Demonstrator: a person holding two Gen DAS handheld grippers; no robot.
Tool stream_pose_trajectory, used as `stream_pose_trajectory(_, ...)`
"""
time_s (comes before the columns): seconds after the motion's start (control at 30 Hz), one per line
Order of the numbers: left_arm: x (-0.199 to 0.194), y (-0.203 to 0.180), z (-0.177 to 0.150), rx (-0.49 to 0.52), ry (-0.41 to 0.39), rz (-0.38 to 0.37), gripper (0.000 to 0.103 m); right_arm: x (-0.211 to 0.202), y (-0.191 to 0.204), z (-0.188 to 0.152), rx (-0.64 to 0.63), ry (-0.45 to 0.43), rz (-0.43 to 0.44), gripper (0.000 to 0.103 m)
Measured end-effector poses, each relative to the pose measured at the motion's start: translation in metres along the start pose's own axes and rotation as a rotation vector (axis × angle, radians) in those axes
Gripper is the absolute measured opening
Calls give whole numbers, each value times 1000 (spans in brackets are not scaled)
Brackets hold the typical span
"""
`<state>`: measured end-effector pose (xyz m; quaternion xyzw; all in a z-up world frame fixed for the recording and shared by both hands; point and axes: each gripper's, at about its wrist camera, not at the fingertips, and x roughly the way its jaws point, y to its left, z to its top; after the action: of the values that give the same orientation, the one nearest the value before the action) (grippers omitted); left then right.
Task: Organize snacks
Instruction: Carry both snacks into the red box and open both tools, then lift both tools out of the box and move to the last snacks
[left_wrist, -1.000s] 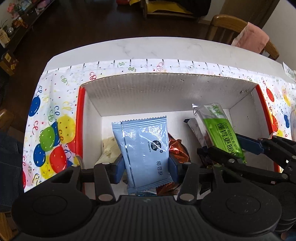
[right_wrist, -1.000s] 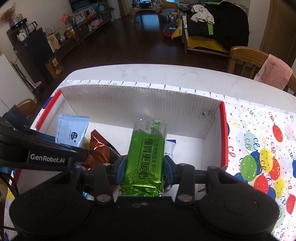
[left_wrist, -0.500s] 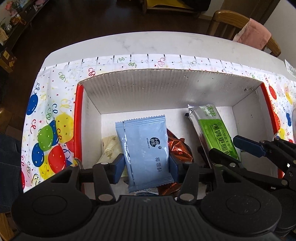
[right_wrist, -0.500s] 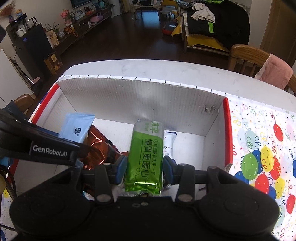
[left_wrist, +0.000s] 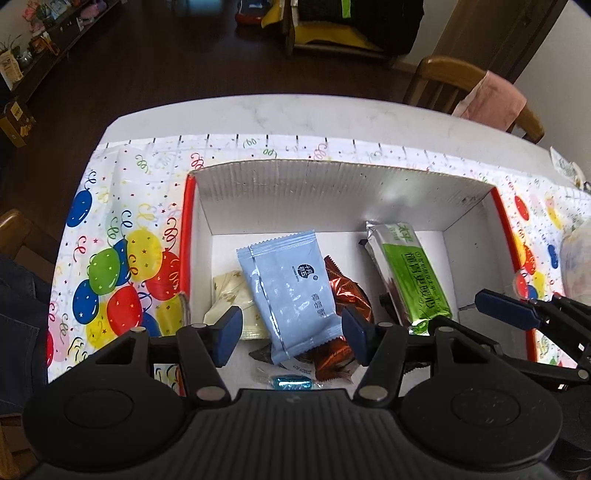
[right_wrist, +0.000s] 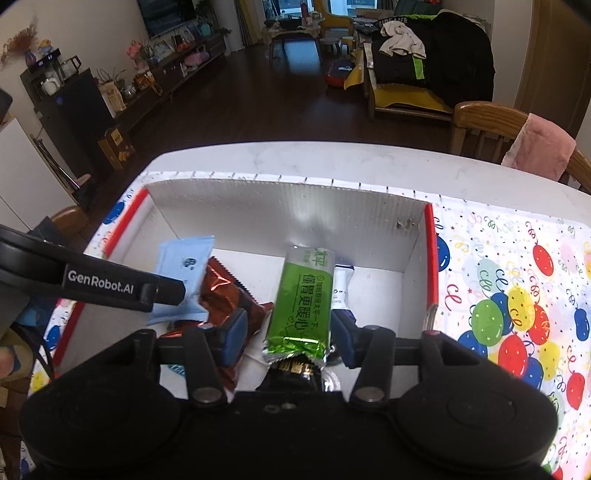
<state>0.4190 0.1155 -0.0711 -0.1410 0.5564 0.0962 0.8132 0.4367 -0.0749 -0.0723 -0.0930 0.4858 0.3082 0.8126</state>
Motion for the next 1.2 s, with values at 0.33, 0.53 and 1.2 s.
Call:
stream_pose_trajectory(0.33,-43,4,-28,0,-88,-41,59,-43,8,-14,7,-63,27,52)
stream_pose_trajectory(0.53,-69,7,-50,15,-143,-56,59,-66,16,-27,8,-108,35,52)
stream_pose_trajectory(1.2,-130,23,-147,113,-293,-80,69,-124,49,-98,26,-183,76,74)
